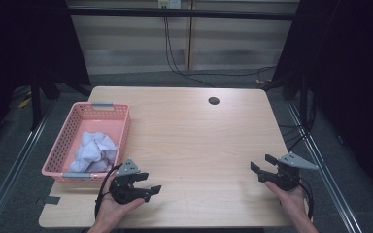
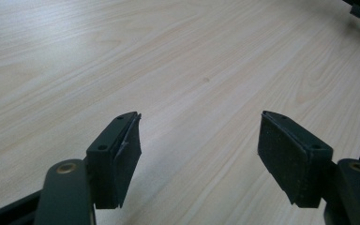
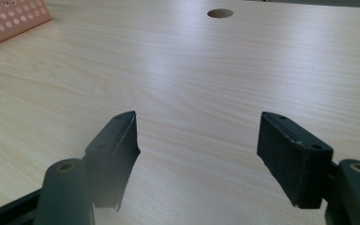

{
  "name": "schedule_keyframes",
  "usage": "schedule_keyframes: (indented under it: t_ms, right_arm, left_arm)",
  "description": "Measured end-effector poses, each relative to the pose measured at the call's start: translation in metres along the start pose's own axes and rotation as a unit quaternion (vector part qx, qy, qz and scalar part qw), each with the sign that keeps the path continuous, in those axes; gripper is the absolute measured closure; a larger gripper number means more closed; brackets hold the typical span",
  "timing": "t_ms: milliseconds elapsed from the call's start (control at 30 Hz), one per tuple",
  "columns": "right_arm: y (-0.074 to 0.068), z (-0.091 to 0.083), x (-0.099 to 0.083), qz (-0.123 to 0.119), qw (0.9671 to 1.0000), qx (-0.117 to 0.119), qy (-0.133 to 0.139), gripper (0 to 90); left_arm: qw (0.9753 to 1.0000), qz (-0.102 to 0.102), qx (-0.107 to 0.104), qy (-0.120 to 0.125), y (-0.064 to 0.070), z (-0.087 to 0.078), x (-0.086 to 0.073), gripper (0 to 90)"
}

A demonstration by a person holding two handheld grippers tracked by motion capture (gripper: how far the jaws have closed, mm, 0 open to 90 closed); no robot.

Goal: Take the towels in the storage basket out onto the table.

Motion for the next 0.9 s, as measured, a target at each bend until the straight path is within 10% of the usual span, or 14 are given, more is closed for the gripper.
schedule_keyframes:
  t_ms: [400,900]
  right_arm:
    - [-0.005,-0.003,-0.001,-0.007,0.9999,0.005,-0.009,23.7]
    - [-0.006,-0.006,-0.003,-0.017,0.9998,0.002,-0.011,22.1]
  left_arm:
    - [0.9996,0.013,0.002,0.026,0.011,-0.013,0.021,30.6]
    - [0.9977,-0.013,0.048,0.046,-0.036,-0.065,0.034,28.5]
Point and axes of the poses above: each handheld gripper's, and its own axes: z roughly forward along the jaws, x roughly out of its top, y roughly to its right, the point moved 3 cm from there along z, roughly forward along the jaws, and after that the axes turned 3 degrees about -y, right-handed, at the moved point
